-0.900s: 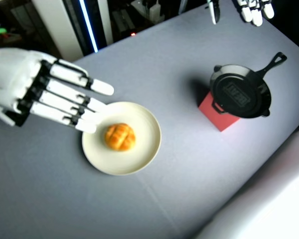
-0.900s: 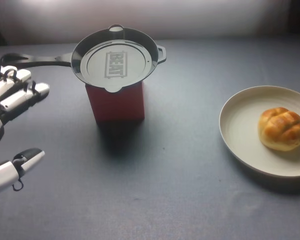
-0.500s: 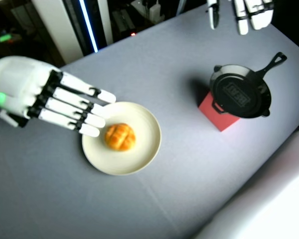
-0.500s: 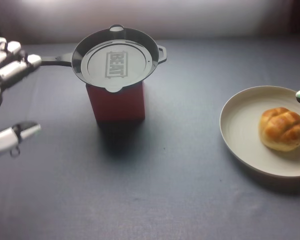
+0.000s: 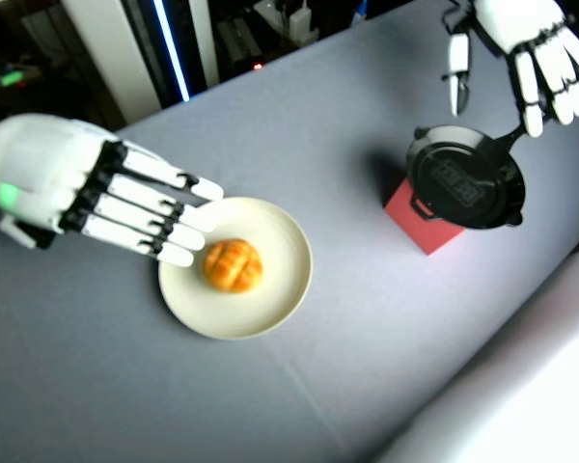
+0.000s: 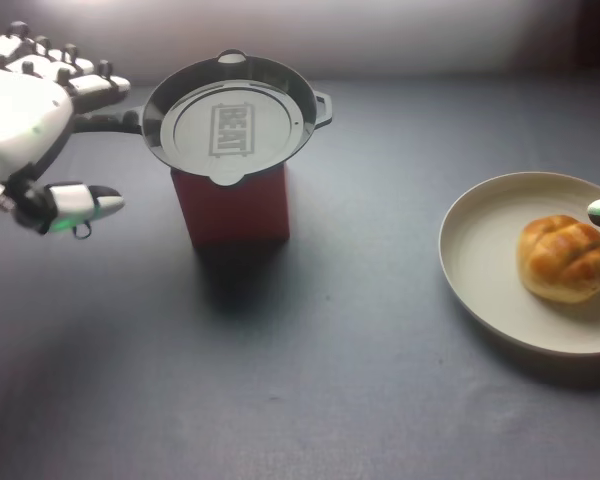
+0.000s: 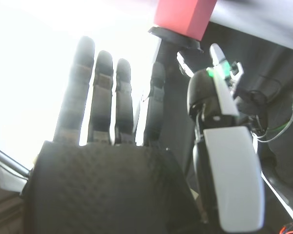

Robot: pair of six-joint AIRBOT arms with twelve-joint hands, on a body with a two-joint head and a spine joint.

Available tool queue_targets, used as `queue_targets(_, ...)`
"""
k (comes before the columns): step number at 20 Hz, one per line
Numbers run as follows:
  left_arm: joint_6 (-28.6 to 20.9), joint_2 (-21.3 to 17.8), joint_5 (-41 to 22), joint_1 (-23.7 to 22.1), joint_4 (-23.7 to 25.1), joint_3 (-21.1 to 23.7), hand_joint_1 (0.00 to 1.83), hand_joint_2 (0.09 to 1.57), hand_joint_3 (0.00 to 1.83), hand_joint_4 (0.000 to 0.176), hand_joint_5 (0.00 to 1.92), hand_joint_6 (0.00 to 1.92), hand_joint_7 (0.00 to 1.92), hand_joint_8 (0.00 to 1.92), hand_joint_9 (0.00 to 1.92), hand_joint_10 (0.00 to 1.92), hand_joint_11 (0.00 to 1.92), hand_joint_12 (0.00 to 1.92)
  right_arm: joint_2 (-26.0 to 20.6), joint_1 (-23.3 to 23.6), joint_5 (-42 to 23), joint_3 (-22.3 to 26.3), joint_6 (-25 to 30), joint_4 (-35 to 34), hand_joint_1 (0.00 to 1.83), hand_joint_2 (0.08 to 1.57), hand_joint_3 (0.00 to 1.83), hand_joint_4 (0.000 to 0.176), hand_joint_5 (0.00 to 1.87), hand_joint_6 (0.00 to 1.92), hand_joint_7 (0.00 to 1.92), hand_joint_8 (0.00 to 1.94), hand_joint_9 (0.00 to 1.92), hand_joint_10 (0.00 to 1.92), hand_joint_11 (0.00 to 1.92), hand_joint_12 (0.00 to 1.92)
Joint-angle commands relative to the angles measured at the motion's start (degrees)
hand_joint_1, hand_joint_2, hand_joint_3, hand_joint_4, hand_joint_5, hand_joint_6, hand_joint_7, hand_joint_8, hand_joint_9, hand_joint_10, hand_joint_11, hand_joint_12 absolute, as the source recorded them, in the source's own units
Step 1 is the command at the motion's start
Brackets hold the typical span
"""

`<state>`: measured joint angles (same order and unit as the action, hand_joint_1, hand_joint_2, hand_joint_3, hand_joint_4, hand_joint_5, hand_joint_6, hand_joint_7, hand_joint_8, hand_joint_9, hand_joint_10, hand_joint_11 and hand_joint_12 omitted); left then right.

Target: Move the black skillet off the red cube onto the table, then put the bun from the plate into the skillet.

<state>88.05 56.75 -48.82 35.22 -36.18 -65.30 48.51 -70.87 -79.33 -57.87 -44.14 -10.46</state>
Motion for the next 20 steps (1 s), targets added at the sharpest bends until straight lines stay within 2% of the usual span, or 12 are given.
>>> queue_targets(1,0.9,0.5,-3.8,-1.9,0.6,-1.8,0.82,1.02,0.00,0.066,0.49,0.01,0.44,0.01,0.36,0.01,0.00,0.75,0.1,0.3,-6.7,-0.3,0.5,-0.5,0.74,1.27,0.00,0.112,0.53,0.00,0.38,0.00,0.42,0.01,0.47,0.04)
queue_targets(4,2.4,1.9,0.6,-4.7,-1.4,-5.3,0.83,1.06,0.00,0.047,0.52,0.00,0.50,0.01,0.44,0.01,0.08,0.78,0.4,0.3,-6.3,-0.6,0.7,-0.2,0.72,1.28,0.00,0.084,0.54,0.00,0.38,0.00,0.41,0.00,0.45,0.03)
queue_targets(7,7.3,3.8,5.7,-7.9,-4.8,-8.9,0.84,1.05,0.00,0.056,0.58,0.00,0.57,0.00,0.53,0.00,0.11,0.92,0.7,0.4,-5.9,-0.8,0.8,-0.2,0.73,1.29,0.01,0.103,0.53,0.00,0.39,0.00,0.42,0.00,0.45,0.03)
queue_targets(9,7.7,5.2,9.0,-9.6,-6.0,-11.7,0.90,1.02,0.00,0.094,0.60,0.00,0.59,0.00,0.55,0.00,0.08,1.02,0.9,0.5,-5.6,-1.0,1.0,0.0,0.72,1.29,0.00,0.068,0.54,0.01,0.39,0.00,0.42,0.00,0.45,0.03)
queue_targets(12,7.8,6.9,12.2,-10.5,-8.5,-15.4,0.90,1.06,0.00,0.045,0.69,0.00,0.68,0.00,0.66,0.01,0.20,0.93,1.5,1.3,-4.7,-1.6,1.3,0.7,0.70,1.29,0.00,0.047,0.56,0.01,0.40,0.01,0.40,0.00,0.40,0.01)
queue_targets(13,7.8,7.2,13.0,-10.6,-9.4,-16.2,0.92,1.08,0.00,0.030,0.75,0.01,0.78,0.01,0.79,0.03,0.31,0.97,1.6,1.5,-4.4,-1.8,1.4,0.9,0.71,1.30,0.00,0.059,0.55,0.00,0.40,0.00,0.40,0.00,0.41,0.01)
queue_targets(14,7.8,7.5,13.6,-10.6,-10.1,-16.9,1.02,1.13,0.00,0.049,0.89,0.84,0.94,0.02,0.94,0.04,0.48,0.97,1.8,1.7,-4.2,-1.9,1.5,1.1,0.74,1.30,0.01,0.065,0.53,0.00,0.39,0.00,0.40,0.00,0.41,0.01)
queue_targets(15,7.8,8.0,14.0,-10.6,-10.8,-17.5,1.16,1.14,0.00,0.024,0.88,1.04,0.98,0.82,1.04,0.05,0.59,0.99,2.0,1.8,-3.9,-2.0,1.5,1.2,0.74,1.31,0.01,0.075,0.52,0.00,0.39,0.00,0.41,0.00,0.42,0.02)
queue_targets(16,7.7,8.4,14.1,-10.6,-11.2,-17.9,1.19,1.15,0.00,0.000,0.83,1.14,0.98,1.01,1.16,0.11,0.74,1.09,2.2,1.9,-3.8,-2.1,1.6,1.3,0.74,1.31,0.01,0.067,0.53,0.00,0.40,0.00,0.40,0.00,0.41,0.01)
queue_targets(17,6.7,8.8,13.7,-10.5,-11.1,-18.0,1.20,1.16,0.00,0.000,0.79,1.23,0.99,1.05,1.18,0.23,0.80,1.16,2.3,2.0,-3.7,-2.3,1.7,1.4,0.75,1.32,0.01,0.067,0.53,0.00,0.40,0.00,0.40,0.00,0.41,0.01)
queue_targets(18,5.6,9.1,13.3,-10.2,-10.8,-18.0,1.05,1.19,0.00,0.014,0.82,1.25,0.94,1.07,1.08,0.77,0.85,1.39,2.4,2.0,-3.6,-2.4,1.8,1.5,0.75,1.32,0.01,0.058,0.54,0.00,0.41,0.00,0.40,0.00,0.40,0.01)
queue_targets(20,2.8,9.6,12.2,-9.3,-9.9,-17.9,0.97,1.15,0.00,0.007,0.71,1.58,0.98,1.57,1.17,1.68,1.16,1.87,2.6,2.0,-3.6,-2.4,2.0,1.5,0.73,1.32,0.00,0.062,0.54,0.00,0.41,0.00,0.39,0.00,0.40,0.01)
